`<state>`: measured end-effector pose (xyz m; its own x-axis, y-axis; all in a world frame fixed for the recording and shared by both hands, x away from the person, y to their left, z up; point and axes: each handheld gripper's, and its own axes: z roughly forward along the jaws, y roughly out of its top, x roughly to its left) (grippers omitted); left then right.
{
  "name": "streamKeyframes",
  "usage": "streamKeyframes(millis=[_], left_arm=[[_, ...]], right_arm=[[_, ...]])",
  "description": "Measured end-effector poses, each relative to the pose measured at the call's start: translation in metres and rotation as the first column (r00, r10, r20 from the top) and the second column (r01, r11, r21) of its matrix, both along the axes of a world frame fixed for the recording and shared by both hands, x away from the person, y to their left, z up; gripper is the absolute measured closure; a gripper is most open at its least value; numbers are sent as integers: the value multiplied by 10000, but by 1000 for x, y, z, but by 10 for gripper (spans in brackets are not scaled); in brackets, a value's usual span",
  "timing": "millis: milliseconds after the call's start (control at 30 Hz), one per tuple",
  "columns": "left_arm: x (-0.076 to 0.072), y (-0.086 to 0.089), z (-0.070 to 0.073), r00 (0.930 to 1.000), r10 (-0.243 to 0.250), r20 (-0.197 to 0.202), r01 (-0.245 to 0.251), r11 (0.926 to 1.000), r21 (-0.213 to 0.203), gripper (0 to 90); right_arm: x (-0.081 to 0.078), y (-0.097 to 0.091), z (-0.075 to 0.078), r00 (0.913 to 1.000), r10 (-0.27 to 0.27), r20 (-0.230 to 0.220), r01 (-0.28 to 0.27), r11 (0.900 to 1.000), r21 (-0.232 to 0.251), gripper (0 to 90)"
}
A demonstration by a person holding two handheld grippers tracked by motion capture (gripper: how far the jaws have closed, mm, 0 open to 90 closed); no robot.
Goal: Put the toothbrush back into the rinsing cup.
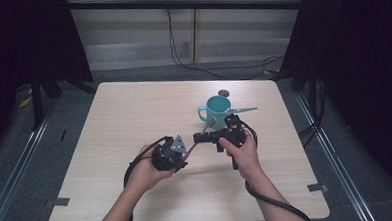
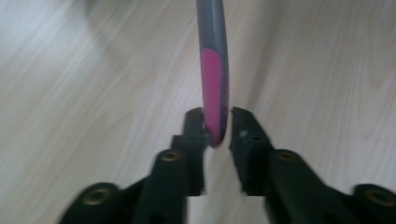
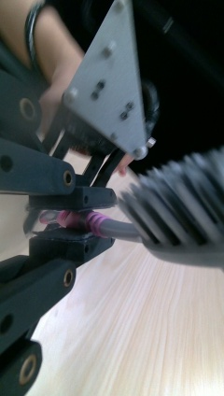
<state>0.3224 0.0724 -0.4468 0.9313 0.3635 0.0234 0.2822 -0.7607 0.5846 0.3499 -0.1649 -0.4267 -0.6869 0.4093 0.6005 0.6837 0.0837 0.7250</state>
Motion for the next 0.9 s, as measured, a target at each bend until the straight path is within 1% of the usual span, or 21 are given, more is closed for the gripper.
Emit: streamKeyframes(millis=[33,67,100,133,167,200,267,300,333,433,467,533,567,600,633,667,733,767,800,867,900], left_arm=[[2,2,0,10000,63,34,-62,9999,-96,588],[3,3,0,9998,202,17,-202,9996,-211,526],[4,4,1,9997,260,20,-259,9995,-163,479],[5,5,1,9992,391,-16,-391,9987,-337,454],[6,6,1,9989,463,-107,-469,9971,-592,433],[6,7,2,9991,398,-136,-406,9966,-715,429],[5,6,2,9996,261,-148,-270,9972,-695,435],[4,4,1,9995,263,-195,-278,9965,-784,435],[4,3,1,9998,60,-215,-75,9974,-718,436],[1,-2,-2,9991,-328,-280,308,9971,-702,462],[-1,-4,-3,9988,-342,-342,316,9967,-747,475],[-3,-9,-4,9977,-529,-419,495,9957,-789,502],[-4,-11,-4,9975,-633,-321,607,9952,-762,496],[-4,-12,-4,9967,-765,-258,747,9950,-665,495],[-6,-14,-4,9971,-714,-281,687,9939,-861,494],[-6,-15,-3,9965,-786,-290,759,9933,-870,493],[-8,-19,-2,9950,-980,-175,961,9916,-869,492],[-9,-21,-1,9948,-992,-237,967,9912,-905,487],[-10,-24,-1,9942,-1055,-216,1029,9899,-978,480],[-13,-27,-1,9930,-1162,-210,1139,9895,-888,460],[-13,-27,-2,9935,-1109,-249,1084,9902,-875,445]], right_arm=[[1,0,1,10000,92,-32,-92,10000,16,805],[1,-1,2,10000,28,8,-28,10000,-53,806],[1,-2,3,10000,19,73,-19,10000,-89,806],[1,-3,4,9999,103,-31,-104,9999,-40,806],[2,-4,4,10000,99,-8,-99,9999,-102,806],[2,-4,5,9999,139,-18,-139,9998,-139,806],[1,-5,5,9999,166,-36,-167,9995,-256,805],[1,-5,6,9998,163,-68,-165,9994,-320,806],[2,-5,5,9999,160,-23,-161,9993,-349,805],[2,-7,6,9999,103,-48,-104,9996,-258,805],[2,-7,6,10000,45,9,-45,9996,-264,805],[3,-7,6,10000,-58,-34,57,9997,-242,805],[3,-8,7,9999,-144,83,146,9996,-244,805],[3,-8,7,9998,-187,81,189,9995,-257,804],[3,-8,8,9996,-265,121,268,9993,-263,804],[3,-9,8,9994,-321,156,324,9993,-174,804],[3,-9,10,9987,-454,219,457,9989,-103,803],[3,-9,11,9985,-496,249,498,9987,-72,802],[3,-8,11,9981,-539,289,539,9985,-16,802],[4,-7,12,9982,-539,266,538,9985,50,803],[5,-7,12,9983,-533,253,531,9986,76,805]])
